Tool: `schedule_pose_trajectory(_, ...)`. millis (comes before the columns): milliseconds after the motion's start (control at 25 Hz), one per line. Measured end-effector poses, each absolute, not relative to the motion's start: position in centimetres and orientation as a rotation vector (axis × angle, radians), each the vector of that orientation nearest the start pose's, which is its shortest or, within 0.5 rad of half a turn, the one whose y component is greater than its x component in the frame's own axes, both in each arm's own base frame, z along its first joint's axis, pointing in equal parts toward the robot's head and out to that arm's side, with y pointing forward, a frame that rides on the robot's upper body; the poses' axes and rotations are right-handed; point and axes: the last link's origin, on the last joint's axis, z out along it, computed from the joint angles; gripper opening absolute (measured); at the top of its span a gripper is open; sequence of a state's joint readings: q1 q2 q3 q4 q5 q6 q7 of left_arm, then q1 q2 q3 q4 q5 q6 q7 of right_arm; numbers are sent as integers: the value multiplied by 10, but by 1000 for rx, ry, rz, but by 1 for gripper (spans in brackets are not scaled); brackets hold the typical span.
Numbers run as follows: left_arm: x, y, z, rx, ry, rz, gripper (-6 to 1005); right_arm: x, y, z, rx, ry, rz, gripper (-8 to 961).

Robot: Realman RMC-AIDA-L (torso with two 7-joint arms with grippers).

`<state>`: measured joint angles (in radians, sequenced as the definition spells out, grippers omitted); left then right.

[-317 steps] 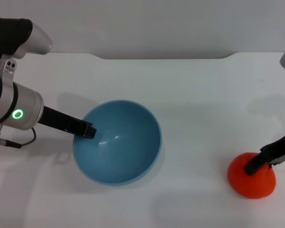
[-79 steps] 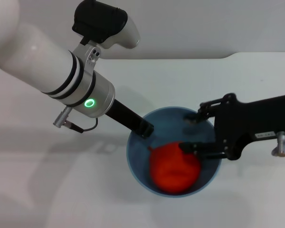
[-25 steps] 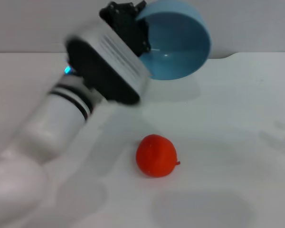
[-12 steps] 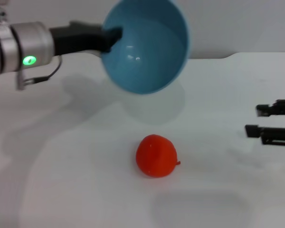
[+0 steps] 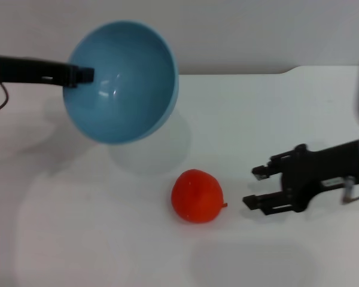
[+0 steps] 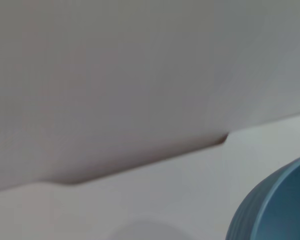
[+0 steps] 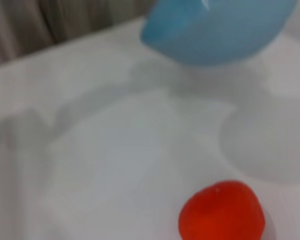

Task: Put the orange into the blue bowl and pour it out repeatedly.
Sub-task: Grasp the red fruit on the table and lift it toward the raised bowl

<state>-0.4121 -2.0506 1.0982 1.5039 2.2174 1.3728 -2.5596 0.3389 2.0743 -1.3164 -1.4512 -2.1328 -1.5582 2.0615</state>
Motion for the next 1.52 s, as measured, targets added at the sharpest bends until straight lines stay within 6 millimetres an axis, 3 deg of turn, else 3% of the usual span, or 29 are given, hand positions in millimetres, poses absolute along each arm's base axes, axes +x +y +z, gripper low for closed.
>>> schedule_pose_trajectory(360, -194, 347, 79, -2397, -1163, -130, -1, 165, 332, -46, -2893, 395, -90, 592)
schedule_pose_trajectory(680, -196, 339, 76, -2429, -1192, -91, -1, 175, 336, -80, -2892, 413, -166, 591)
schedule_pose_trajectory(1120, -195, 337, 71, -2452, -1187, -13, -2, 190, 341, -89, -2839, 484, -150, 590)
schedule_pose_trajectory(1520, -192, 338, 68, -2467, -1172, 3, -1, 193, 338, -74, -2808, 511, -98, 217)
